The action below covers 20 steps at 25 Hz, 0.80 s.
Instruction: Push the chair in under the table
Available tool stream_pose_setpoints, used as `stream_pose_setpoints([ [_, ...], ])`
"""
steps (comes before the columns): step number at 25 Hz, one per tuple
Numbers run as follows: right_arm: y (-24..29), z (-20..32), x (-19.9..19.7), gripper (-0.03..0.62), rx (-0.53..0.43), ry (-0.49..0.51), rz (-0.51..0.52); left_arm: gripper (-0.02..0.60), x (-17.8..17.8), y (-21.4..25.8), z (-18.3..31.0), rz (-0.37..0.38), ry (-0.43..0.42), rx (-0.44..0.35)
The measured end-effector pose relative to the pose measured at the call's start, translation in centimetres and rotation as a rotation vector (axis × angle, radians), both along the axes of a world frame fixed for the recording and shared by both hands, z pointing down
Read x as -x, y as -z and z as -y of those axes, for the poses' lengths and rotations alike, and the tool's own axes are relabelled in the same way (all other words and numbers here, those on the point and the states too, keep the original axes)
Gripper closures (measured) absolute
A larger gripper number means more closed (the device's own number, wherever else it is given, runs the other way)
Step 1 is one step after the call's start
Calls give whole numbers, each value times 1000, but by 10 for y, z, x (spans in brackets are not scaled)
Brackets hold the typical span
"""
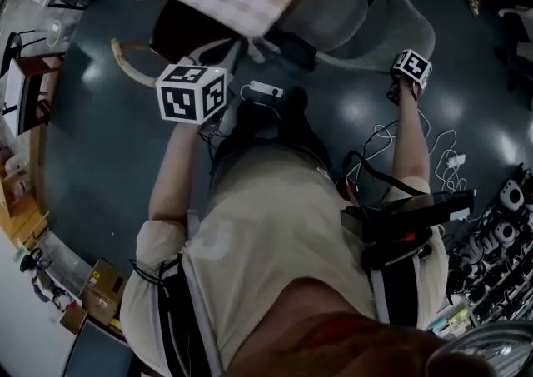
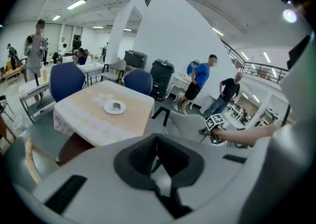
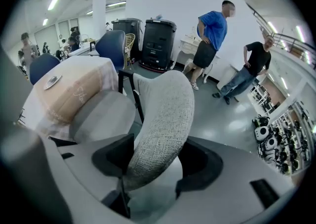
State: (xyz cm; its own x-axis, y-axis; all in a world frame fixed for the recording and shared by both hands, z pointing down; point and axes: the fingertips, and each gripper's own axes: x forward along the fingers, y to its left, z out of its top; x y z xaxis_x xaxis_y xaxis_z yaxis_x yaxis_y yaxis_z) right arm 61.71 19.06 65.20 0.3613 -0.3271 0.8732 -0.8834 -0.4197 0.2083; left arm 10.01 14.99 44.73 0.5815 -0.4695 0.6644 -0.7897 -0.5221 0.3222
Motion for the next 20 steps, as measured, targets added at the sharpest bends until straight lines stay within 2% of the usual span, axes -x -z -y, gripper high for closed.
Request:
stream_pose_setpoints([
  [5,4,-1,7,315,-26,-13,40,572,-16,-5,5,-19,-31,2],
  [8,13,-6,9,347,-53,-55,75,572,-22,-6,5,-40,-50,5],
  [14,34,-18,27,367,-49,-48,12,572,-17,-9,8,-82,-94,10],
  [16,42,-20,37,418,-68,-57,3,572,-11,-9,11,-98,-102,8],
  [18,53,-21,51,544,-85,-54,-13,572,-5,-7,14,-116,-110,5],
  [20,63,-23,70,580,-91,-34,-41,572,2,-4,15,-133,-120,-1],
])
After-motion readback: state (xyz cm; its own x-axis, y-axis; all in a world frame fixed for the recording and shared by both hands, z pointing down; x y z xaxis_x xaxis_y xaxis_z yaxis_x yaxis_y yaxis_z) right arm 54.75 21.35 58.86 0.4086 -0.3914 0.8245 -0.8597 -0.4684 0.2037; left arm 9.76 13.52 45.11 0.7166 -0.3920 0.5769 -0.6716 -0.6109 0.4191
